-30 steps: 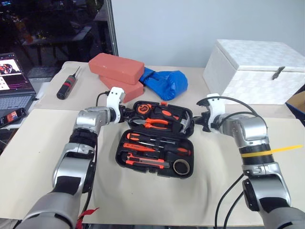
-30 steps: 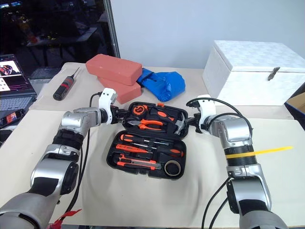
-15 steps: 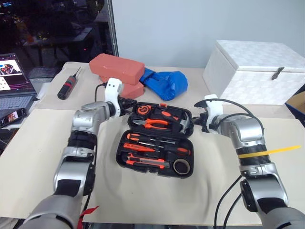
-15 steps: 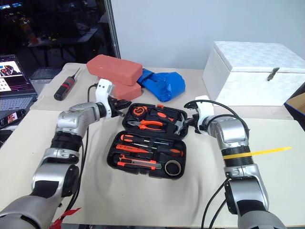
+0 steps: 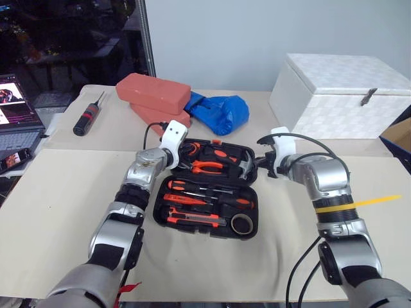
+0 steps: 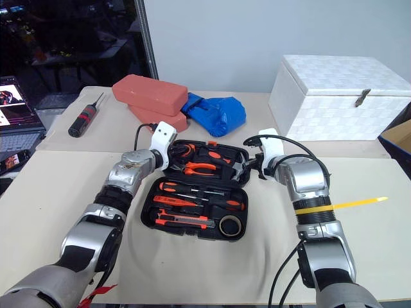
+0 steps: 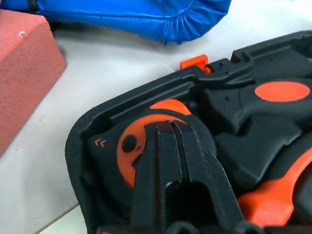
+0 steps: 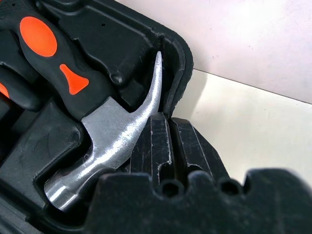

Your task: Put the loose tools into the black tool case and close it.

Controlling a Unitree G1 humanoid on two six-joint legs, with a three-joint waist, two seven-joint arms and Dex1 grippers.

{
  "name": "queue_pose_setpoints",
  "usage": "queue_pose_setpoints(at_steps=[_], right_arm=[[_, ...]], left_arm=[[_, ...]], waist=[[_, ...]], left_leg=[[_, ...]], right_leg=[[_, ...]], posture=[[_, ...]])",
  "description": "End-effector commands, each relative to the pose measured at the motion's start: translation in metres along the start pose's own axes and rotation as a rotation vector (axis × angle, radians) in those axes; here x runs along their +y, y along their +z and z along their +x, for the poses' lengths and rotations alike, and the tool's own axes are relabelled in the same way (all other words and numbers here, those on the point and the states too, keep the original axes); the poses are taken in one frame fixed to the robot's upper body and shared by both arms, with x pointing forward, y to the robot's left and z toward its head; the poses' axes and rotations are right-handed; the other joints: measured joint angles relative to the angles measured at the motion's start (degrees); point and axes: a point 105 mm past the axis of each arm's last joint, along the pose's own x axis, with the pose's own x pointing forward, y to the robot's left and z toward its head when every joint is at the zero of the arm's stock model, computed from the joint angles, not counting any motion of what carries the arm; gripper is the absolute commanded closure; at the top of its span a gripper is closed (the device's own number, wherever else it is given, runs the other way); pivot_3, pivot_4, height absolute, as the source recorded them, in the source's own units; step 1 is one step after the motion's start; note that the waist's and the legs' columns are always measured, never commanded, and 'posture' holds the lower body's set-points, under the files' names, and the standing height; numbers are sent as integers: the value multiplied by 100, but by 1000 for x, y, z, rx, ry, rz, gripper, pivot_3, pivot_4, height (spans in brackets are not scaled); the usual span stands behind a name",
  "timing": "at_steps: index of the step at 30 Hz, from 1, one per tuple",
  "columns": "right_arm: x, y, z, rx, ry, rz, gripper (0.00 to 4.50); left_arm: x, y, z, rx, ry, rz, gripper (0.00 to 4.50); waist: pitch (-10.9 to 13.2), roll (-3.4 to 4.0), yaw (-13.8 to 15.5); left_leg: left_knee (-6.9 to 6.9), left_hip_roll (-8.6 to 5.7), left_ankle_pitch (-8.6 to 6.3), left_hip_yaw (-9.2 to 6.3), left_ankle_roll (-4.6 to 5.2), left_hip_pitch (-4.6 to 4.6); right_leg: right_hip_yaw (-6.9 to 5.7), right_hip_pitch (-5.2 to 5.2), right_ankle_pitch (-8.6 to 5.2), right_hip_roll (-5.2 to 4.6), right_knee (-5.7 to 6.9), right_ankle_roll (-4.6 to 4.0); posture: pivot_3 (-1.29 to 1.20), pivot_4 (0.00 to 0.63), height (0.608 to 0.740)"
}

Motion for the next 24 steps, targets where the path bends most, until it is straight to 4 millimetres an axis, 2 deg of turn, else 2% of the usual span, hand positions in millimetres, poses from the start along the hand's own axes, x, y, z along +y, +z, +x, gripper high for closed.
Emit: queue_pose_setpoints(at_steps=[1, 3, 5, 9, 11, 12, 14, 15, 17, 20, 22, 23, 24], right_arm=[[19, 0, 2, -5, 60, -7, 4500], [23, 0, 3, -5, 69, -7, 4500], [25, -1, 4, -4, 74, -7, 4500], [28, 0, 7, -4, 77, -8, 4500], [29, 1, 7, -4, 79, -13, 4500], [30, 2, 7, -6, 82, -16, 4500], [30, 2, 8, -11, 88, -22, 4500], [30, 2, 9, -12, 89, -25, 4500], [30, 3, 10, -18, 90, -28, 4500], [31, 8, 13, -40, 98, -43, 4500], [31, 10, 14, -49, 102, -51, 4500], [31, 11, 14, -54, 104, -51, 4500], [31, 13, 16, -59, 107, -54, 4500]], left_arm=[[-18, -47, 9, 209, -36, 74, 4463], [-31, -55, 12, 251, -100, 150, 4463], [-42, -65, 12, 290, -162, 206, 4463], [-44, -76, 11, 315, -181, 211, 4463], [-38, -63, 10, 241, -157, 149, 4463], [-35, -42, 9, 132, -161, 68, 4463], [-18, 5, -10, -72, -185, -135, 4463], [-7, 19, -20, -125, -180, -199, 4231], [8, 29, -36, -143, -165, -293, 3600], [26, 30, -52, -89, -94, -336, 2472], [30, 27, -58, -51, -72, -337, 1803], [31, 26, -61, -38, -65, -336, 1278], [32, 21, -63, -4, -60, -331, 946]], waist=[[-3, 4, 4], [-5, 8, 1], [-30, 30, -7], [-72, 57, -12], [-84, 67, -16], [-87, 70, -25], [-87, 70, -39], [-84, 66, -66], [-77, 54, -111], [-73, 48, -170], [-73, 48, -176], [-73, 48, -176], [-73, 48, -174]], left_leg=[[0, 0, 0, 0, 0, 13], [0, 0, 0, -1, 0, 42], [-2, 1, -1, 0, -1, 81], [-2, 2, -1, 3, 0, 86], [-2, 5, -1, 1, 0, 89], [-2, 7, -1, 0, 0, 89], [-5, 10, -1, 1, 0, 88], [-5, 10, -1, 0, 0, 84], [-4, 17, -1, -2, 0, 63], [-4, 19, 0, -21, 0, 62], [-4, 19, -1, -26, 0, 67], [-4, 19, -1, -28, 0, 69], [-4, 18, -1, -28, -1, 71]], right_leg=[[0, 11, 0, 1, 1, 0], [-2, 41, -3, 2, -2, 3], [-2, 82, -30, 2, -9, 40], [2, 83, -33, 4, -9, 41], [2, 83, -36, 8, -5, 38], [2, 83, -36, 9, -4, 38], [6, 79, -36, 11, -4, 37], [5, 75, -36, 12, -4, 36], [9, 52, -34, 19, -2, 33], [8, 52, -33, 31, -1, 31], [8, 56, -33, 33, -2, 31], [7, 60, -33, 33, -3, 31], [7, 63, -33, 32, -4, 31]], posture=[[0, 150, 740], [0, 150, 740], [0, 150, 740], [0, 150, 740], [0, 150, 740], [0, 150, 740], [0, 150, 740], [0, 150, 740], [0, 150, 740], [0, 150, 740], [0, 150, 740], [0, 150, 740], [0, 150, 740]])
